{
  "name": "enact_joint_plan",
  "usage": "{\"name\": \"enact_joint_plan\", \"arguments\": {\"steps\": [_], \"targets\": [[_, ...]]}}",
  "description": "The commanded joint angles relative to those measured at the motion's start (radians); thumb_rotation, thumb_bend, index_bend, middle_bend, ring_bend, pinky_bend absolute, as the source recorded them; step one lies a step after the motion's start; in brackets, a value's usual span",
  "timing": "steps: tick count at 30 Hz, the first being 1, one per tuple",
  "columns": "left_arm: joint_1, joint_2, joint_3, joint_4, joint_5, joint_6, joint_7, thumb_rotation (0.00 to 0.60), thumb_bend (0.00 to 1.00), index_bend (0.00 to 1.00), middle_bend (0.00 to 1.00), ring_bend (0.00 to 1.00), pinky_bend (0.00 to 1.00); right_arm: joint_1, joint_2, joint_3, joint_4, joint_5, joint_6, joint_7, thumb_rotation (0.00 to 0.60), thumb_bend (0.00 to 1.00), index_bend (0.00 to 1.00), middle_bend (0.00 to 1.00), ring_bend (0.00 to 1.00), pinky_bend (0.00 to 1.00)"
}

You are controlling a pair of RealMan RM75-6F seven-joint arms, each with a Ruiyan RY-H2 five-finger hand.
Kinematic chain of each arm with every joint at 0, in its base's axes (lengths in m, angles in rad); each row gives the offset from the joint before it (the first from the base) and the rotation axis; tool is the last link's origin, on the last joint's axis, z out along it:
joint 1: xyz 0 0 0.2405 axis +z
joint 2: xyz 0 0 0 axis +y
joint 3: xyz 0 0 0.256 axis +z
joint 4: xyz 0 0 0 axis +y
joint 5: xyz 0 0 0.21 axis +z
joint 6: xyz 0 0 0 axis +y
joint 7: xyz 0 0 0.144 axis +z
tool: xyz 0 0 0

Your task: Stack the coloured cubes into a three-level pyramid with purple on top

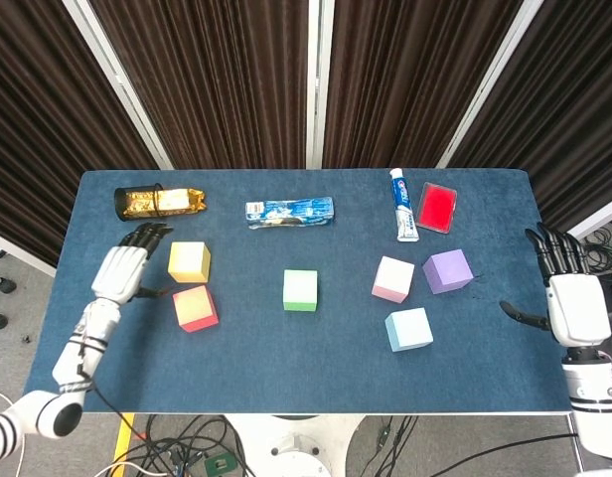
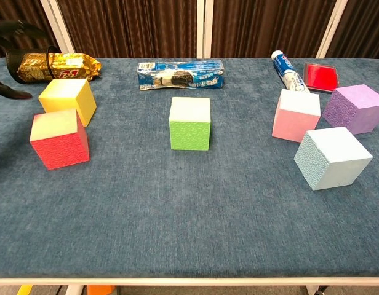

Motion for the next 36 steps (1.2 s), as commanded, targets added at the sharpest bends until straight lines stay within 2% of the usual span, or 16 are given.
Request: {"name": "enact_joint_plan", "arguments": {"steps": [1,5,17,21,24,28,31,36], "targets": [[-0.052,-0.069,-0.002,0.105,-0.031,-0.071,-0.041,0.6,0.13,0.12,0.08,0.0,0.16,0.008,0.0,0.004,-0.002,0.008,-0.011,-0.008,0.6,0.0,0.0,0.0,0.0,0.0],[-0.079,-0.098,0.005,0.19,-0.024,-0.112,-0.081,0.6,0.14,0.12,0.08,0.0,0.16,0.019,-0.002,0.007,-0.002,0.02,-0.028,-0.019,0.6,0.0,0.0,0.0,0.0,0.0],[-0.155,-0.132,0.035,0.324,0.039,-0.21,-0.215,0.6,0.14,0.12,0.12,0.0,0.16,0.043,0.01,0.02,-0.011,0.049,-0.057,-0.054,0.6,0.0,0.0,0.0,0.0,0.0],[-0.17,-0.135,0.042,0.343,0.053,-0.217,-0.229,0.6,0.14,0.12,0.21,0.0,0.16,0.046,0.005,0.02,0.0,0.061,-0.064,-0.056,0.6,0.0,0.0,0.0,0.0,0.0],[-0.174,-0.137,0.045,0.349,0.055,-0.215,-0.234,0.6,0.16,0.13,0.31,0.0,0.16,0.049,-0.001,0.021,0.01,0.068,-0.068,-0.051,0.6,0.0,0.0,0.0,0.0,0.0],[-0.175,-0.142,0.04,0.347,0.04,-0.204,-0.216,0.6,0.2,0.16,0.45,0.05,0.16,0.053,-0.009,0.018,0.025,0.073,-0.076,-0.047,0.6,0.0,0.0,0.0,0.0,0.0],[-0.177,-0.134,0.034,0.318,0.04,-0.179,-0.19,0.6,0.21,0.17,0.52,0.09,0.15,0.055,-0.011,0.018,0.034,0.077,-0.079,-0.042,0.6,0.0,0.0,0.0,0.0,0.0],[-0.184,-0.087,-0.004,0.193,0.011,-0.154,-0.163,0.6,0.21,0.17,0.56,0.11,0.15,0.06,-0.004,0.025,0.041,0.081,-0.083,-0.028,0.6,0.0,0.0,0.0,0.0,0.0]]}}
